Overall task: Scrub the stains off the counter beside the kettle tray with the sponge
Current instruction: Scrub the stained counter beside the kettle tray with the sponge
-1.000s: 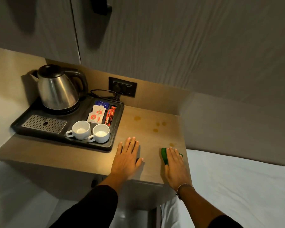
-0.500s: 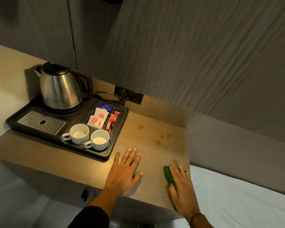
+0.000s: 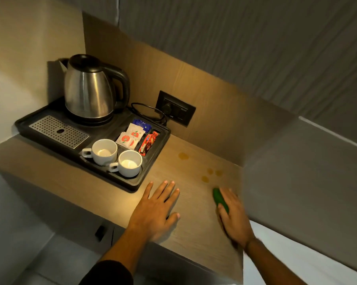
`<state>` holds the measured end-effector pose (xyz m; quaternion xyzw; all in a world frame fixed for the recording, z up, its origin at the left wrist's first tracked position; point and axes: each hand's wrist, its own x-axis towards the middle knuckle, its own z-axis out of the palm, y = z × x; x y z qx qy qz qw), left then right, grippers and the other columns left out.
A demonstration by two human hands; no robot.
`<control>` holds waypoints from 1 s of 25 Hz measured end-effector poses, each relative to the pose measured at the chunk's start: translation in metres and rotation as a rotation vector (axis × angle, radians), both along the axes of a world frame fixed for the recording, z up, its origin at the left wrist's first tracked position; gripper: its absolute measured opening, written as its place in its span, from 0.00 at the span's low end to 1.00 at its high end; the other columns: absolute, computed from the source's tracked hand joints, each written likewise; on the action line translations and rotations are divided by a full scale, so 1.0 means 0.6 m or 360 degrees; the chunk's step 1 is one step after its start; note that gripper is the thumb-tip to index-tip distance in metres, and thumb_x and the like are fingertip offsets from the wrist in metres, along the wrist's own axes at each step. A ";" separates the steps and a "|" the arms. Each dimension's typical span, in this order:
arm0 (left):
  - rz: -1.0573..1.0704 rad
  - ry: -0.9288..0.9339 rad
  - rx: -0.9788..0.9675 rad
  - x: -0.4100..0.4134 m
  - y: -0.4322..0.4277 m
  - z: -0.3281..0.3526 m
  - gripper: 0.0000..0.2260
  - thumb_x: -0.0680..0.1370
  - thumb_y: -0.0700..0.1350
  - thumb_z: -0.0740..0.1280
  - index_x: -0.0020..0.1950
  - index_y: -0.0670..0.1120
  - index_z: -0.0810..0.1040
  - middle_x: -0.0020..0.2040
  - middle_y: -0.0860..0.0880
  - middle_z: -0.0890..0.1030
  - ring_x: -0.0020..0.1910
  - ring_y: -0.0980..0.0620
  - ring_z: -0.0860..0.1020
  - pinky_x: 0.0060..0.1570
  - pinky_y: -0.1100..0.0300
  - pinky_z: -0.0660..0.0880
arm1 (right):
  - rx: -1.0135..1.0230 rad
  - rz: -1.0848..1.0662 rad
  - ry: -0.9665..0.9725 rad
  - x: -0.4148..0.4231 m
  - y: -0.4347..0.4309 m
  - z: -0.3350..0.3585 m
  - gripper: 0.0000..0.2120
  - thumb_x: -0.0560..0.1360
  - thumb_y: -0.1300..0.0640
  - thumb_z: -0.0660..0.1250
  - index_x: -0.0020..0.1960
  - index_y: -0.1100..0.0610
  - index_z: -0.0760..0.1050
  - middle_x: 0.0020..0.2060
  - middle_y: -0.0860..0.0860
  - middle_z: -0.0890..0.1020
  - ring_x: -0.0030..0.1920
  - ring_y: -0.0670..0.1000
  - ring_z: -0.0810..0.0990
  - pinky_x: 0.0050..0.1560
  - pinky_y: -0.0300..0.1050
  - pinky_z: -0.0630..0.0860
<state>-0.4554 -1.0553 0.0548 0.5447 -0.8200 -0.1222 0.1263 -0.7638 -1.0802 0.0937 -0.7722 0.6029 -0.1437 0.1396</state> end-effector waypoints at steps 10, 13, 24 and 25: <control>0.0016 -0.0005 -0.0006 0.000 -0.002 0.000 0.33 0.83 0.67 0.46 0.85 0.54 0.47 0.87 0.50 0.45 0.84 0.50 0.40 0.81 0.38 0.39 | -0.0021 0.0125 0.0052 0.024 -0.068 -0.003 0.26 0.84 0.49 0.57 0.81 0.47 0.57 0.80 0.49 0.62 0.82 0.49 0.55 0.82 0.55 0.50; 0.0012 -0.0018 -0.0018 0.001 -0.003 -0.002 0.33 0.83 0.68 0.46 0.85 0.54 0.47 0.87 0.50 0.45 0.84 0.49 0.40 0.81 0.39 0.37 | 0.0015 -0.0095 0.0023 0.058 -0.113 0.010 0.26 0.84 0.56 0.60 0.81 0.53 0.59 0.80 0.52 0.64 0.81 0.53 0.56 0.81 0.55 0.50; 0.0026 0.0007 -0.0046 0.000 -0.003 -0.007 0.34 0.83 0.68 0.47 0.85 0.53 0.47 0.87 0.50 0.45 0.84 0.49 0.41 0.81 0.39 0.37 | 0.0003 -0.0017 0.0018 0.033 -0.134 0.006 0.26 0.84 0.58 0.61 0.81 0.53 0.61 0.79 0.53 0.66 0.81 0.56 0.58 0.81 0.58 0.54; 0.0035 0.0012 -0.0047 0.000 -0.003 -0.006 0.34 0.83 0.67 0.47 0.85 0.53 0.48 0.87 0.50 0.46 0.84 0.49 0.41 0.80 0.39 0.37 | -0.0029 0.0130 0.0022 0.013 -0.114 0.000 0.26 0.84 0.57 0.61 0.81 0.51 0.60 0.79 0.51 0.65 0.81 0.54 0.58 0.81 0.58 0.53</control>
